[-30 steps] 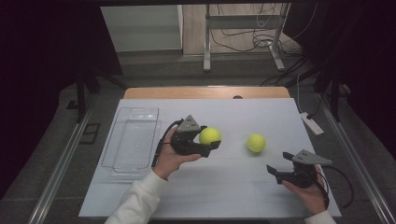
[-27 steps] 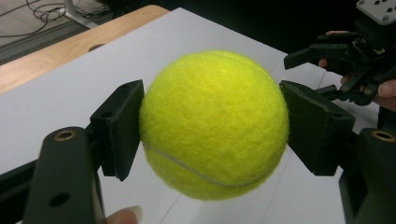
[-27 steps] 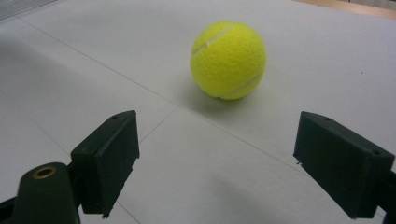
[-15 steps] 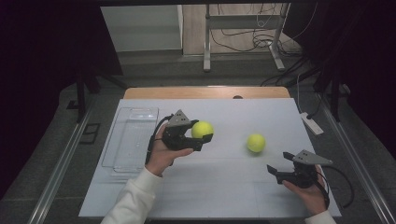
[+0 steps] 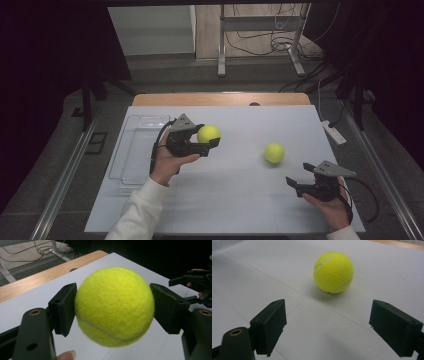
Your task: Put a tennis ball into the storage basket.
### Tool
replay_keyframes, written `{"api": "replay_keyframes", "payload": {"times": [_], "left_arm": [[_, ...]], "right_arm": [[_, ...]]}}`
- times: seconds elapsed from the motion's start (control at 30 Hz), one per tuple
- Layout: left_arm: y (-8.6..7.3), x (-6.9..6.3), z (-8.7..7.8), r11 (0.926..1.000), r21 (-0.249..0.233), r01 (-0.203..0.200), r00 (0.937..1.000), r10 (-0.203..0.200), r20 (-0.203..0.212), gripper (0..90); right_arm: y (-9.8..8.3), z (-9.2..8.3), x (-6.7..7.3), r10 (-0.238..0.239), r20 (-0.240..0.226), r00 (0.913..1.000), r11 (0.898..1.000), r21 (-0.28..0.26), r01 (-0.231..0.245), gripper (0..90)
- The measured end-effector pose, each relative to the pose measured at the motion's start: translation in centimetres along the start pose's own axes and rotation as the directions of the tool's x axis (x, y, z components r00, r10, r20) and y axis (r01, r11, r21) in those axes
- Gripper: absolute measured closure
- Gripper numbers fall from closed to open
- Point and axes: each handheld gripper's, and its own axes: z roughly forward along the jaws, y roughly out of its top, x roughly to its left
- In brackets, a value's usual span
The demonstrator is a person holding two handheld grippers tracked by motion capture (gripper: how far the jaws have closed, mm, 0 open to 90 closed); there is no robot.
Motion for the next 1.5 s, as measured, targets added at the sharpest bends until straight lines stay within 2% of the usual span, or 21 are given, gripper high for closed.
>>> {"api": "replay_keyframes", "payload": {"times": [0.27,0.57,0.77,1.37,1.5], "left_arm": [[-0.1,1.1,-0.6,0.9998,-0.010,0.017,0.9992,-0.017,-0.036,26.7],[-0.4,2.5,-1.3,0.9988,-0.020,0.045,0.9956,-0.046,-0.082,26.7],[-0.8,3.7,-1.7,0.9975,-0.018,0.068,0.9904,-0.070,-0.119,26.7],[-1.4,5.7,-2.5,0.9933,-0.027,0.112,0.9774,-0.115,-0.177,26.7],[-1.5,6.1,-2.8,0.9925,-0.030,0.119,0.9725,-0.122,-0.198,26.7]], "right_arm": [[0.0,0.0,0.0,0.000,0.003,1.0000,1.000,0.001,0.000,14.6],[0.0,0.0,0.0,0.000,0.003,1.0000,1.000,0.002,0.000,14.6],[0.0,-0.1,0.0,0.000,0.005,1.0000,1.000,0.000,0.000,14.7],[0.0,-0.1,0.0,0.001,0.005,1.0000,1.000,0.001,-0.001,14.7],[0.0,-0.1,0.0,0.000,0.005,1.0000,1.000,0.001,0.000,14.7]]}}
